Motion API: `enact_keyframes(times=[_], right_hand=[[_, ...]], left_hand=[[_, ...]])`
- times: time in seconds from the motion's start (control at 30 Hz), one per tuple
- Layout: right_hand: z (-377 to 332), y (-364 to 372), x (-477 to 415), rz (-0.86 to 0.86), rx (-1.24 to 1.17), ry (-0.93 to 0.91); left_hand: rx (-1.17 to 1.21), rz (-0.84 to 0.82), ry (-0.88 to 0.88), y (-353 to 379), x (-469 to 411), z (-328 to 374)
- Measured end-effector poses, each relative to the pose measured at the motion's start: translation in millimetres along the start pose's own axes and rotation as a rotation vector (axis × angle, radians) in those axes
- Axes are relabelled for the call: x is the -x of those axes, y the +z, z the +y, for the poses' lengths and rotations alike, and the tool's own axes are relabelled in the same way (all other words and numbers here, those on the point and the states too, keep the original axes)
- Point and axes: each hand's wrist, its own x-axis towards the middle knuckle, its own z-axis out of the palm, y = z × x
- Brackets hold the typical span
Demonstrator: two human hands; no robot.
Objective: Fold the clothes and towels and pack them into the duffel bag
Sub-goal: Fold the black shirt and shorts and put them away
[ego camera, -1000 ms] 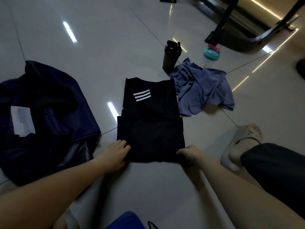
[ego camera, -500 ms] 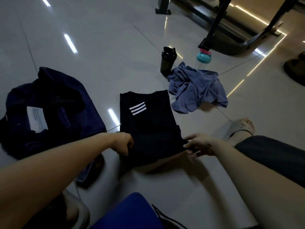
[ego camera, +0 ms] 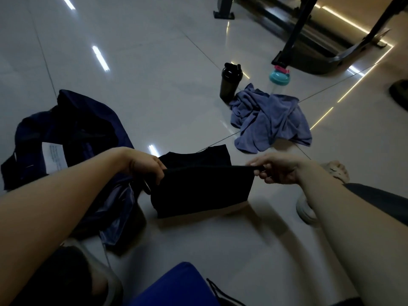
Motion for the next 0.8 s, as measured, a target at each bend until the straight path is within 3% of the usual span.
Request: enact_keyframes(times=[0.13, 0.2, 0.3, 0.47, 0.6, 0.8], right_hand=[[-11, 3, -29, 0.006, -0.124, -0.014], [-19, 5, -45, -0.014, -0.085, -0.054], [-30, 9, -72, 0.09, 0.069, -0.096], [-46, 16, -124, 0.293, 0.249, -0.154], [-50, 22, -153, 0.351, 0.322, -0.187], [-48, 17, -187, 0.482, 0.388, -0.231]], left_hand=[[-0.013, 0.272, -0.003, -16, -18, -6], [-0.018, 0.381, -0.017, -23, -29, -11], [0.019, 0.474, -0.072, -31, -44, -17], [0.127, 0.512, -0.164, -42, -64, -23], [0.17, 0.523, -0.195, -49, -76, -25], [0.103, 0.624, -0.098, -63, -100, -31]])
